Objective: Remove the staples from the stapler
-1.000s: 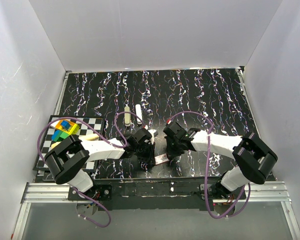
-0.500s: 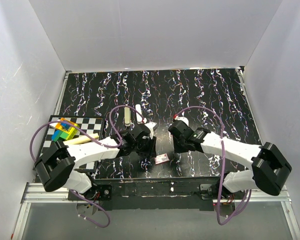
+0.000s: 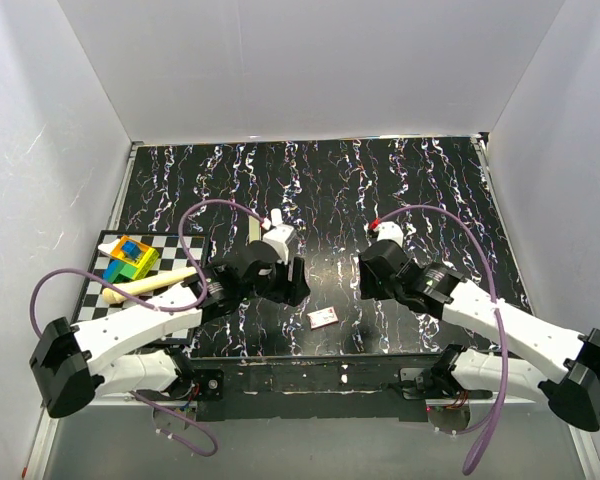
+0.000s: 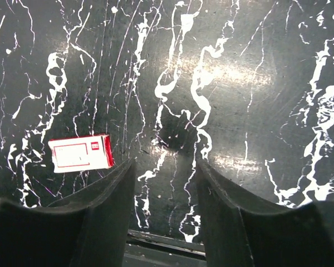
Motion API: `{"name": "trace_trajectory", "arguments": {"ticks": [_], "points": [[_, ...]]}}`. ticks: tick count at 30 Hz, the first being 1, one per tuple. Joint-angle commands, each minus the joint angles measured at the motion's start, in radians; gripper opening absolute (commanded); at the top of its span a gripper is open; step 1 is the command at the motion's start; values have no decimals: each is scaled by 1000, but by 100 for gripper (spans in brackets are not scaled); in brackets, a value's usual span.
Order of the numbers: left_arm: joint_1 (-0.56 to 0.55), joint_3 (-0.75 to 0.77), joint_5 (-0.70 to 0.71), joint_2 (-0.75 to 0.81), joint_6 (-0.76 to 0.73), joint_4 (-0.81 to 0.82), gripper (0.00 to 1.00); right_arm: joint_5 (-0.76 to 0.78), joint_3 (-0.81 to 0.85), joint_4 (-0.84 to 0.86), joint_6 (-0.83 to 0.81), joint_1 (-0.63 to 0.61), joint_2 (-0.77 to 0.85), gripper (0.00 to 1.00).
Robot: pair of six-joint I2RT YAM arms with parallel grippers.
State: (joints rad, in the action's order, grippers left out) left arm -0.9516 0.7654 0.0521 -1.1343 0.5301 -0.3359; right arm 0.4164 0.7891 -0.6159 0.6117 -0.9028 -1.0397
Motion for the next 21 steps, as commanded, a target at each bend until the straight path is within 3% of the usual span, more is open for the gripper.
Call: {"name": "trace_trajectory", "arguments": {"ticks": [1, 4, 5, 7, 11, 13, 21], "points": [[-4, 63, 98, 85, -44, -66, 65, 44, 24, -39, -53, 5, 53, 60], [-4, 95, 140, 120, -65, -103, 70, 59, 48, -53, -78, 5, 92, 68], [-4, 106, 161, 131, -67, -121, 71, 65, 61, -65, -82, 5, 104, 81], [-4, 130, 189, 156, -77, -153, 78, 79, 81, -84, -93, 5, 128, 86], [-4, 155, 248, 221, -93, -198, 87, 107, 111, -105, -118, 5, 185, 88], [-3, 166, 267, 243, -102, -218, 98, 117, 130, -108, -127, 5, 210, 89], [-4, 221, 305, 298, -127, -290, 98, 96, 222, -165, -167, 5, 245, 91]]}}
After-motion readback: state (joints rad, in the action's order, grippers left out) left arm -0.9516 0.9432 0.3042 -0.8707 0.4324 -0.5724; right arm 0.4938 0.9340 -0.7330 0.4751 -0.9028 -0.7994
